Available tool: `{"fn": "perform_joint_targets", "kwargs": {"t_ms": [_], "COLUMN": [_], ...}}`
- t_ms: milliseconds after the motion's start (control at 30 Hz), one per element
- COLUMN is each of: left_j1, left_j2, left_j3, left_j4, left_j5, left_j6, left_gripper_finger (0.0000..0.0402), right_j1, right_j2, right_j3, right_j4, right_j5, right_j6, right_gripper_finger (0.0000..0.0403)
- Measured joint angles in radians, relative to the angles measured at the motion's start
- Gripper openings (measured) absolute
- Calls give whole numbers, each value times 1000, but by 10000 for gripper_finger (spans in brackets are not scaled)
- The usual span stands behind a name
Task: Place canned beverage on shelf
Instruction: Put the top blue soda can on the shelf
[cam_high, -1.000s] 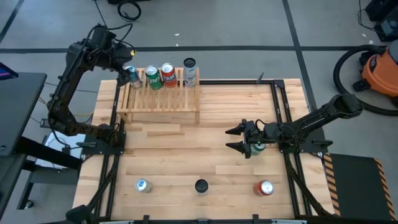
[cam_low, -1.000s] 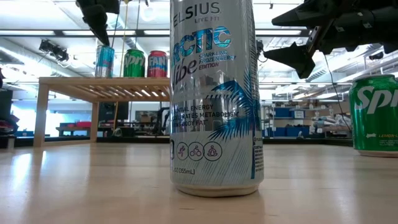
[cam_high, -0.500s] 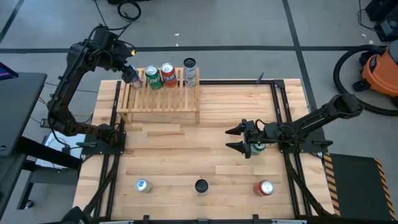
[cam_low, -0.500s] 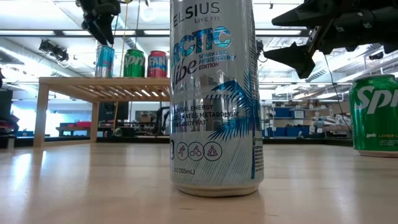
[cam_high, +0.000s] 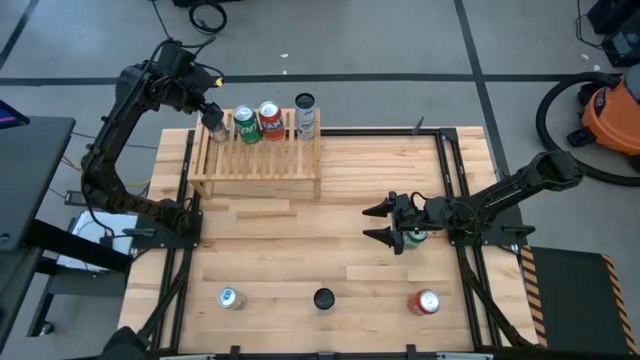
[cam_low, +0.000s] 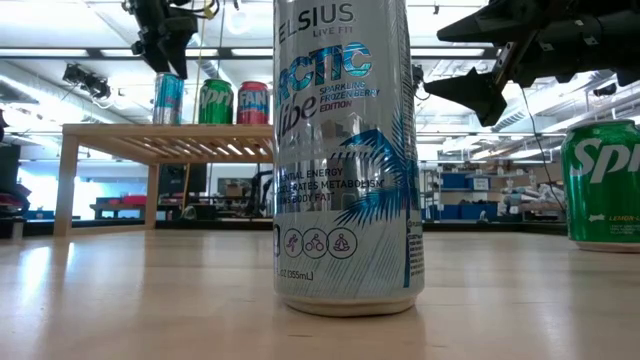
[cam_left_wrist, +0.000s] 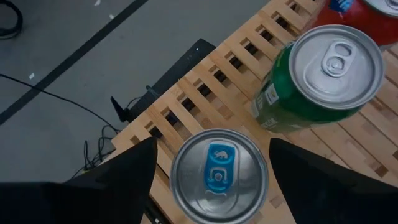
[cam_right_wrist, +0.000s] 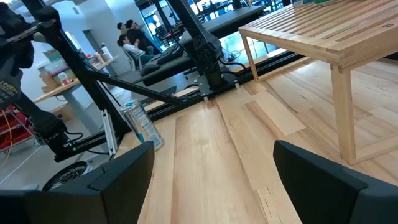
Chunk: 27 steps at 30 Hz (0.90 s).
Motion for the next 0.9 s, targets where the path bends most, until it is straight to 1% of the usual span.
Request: {"fn": "perform_joint_targets", "kwargs": {"t_ms": [500, 800, 900], "left_j1": [5, 6, 6], "left_j2": [39, 41, 41], "left_j3": [0, 0, 0], "left_j4": [-51, -61, -75], "left_j5": [-3, -3, -3], "left_j6": [-30, 50, 79], "left_gripper_finger": [315, 313, 303], "right_j1": [0, 0, 0], "right_j2": [0, 0, 0], "right_j3": [0, 0, 0], "right_j4": [0, 0, 0], "right_j5": [0, 0, 0], "right_j6": [0, 0, 0], "right_gripper_finger": [339, 339, 339]}}
